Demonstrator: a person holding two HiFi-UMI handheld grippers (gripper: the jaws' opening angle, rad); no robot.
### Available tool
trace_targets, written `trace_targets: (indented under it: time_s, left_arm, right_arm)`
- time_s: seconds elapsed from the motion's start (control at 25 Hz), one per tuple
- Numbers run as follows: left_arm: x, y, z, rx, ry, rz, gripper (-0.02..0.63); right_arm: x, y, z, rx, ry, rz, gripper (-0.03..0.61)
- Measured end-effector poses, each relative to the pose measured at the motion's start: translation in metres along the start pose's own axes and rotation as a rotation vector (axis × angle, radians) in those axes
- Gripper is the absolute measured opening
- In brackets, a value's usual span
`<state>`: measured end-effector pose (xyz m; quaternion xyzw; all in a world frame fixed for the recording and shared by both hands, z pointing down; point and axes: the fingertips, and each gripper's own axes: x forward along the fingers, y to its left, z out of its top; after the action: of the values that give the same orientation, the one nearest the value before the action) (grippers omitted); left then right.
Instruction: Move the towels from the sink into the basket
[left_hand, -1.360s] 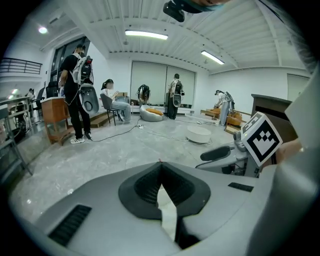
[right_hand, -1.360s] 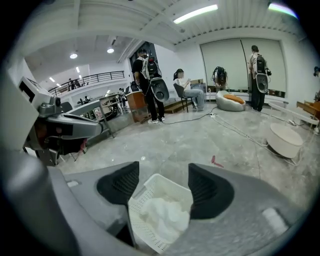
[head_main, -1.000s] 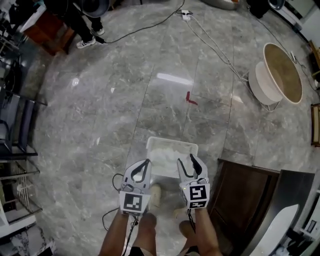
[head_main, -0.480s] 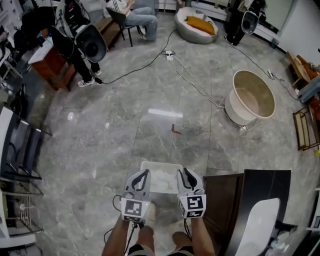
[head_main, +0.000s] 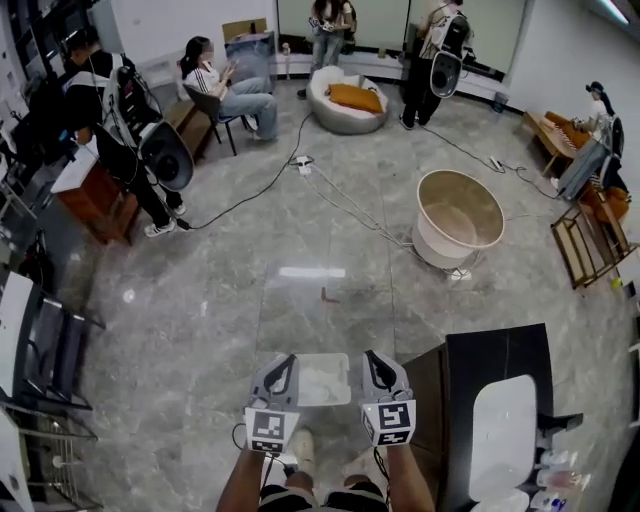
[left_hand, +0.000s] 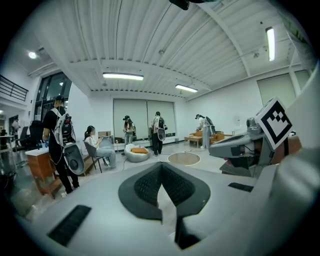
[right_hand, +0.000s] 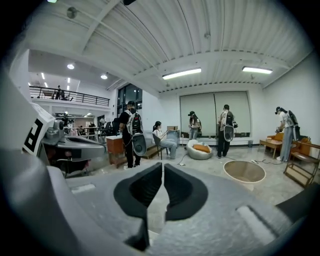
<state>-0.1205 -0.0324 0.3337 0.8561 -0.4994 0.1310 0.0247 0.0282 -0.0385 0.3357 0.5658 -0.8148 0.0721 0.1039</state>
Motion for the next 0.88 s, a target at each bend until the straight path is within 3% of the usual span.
trace_targets:
  time_s: [0.32,0.88]
  left_arm:
    - [-0.030,-0.028,0.040,0.050,-0.037,-0.082,0.009]
    - [-0.048,-0.054,0.050,0.065,-0.070,-0.130,0.009]
  right_arm:
    - [-0.067,-0.009,0.037,-0.001,-0.055,-0.096,0.011]
    - [-0.118,-0.014,0.027,-0.013,-0.058,-0.173,0.011]
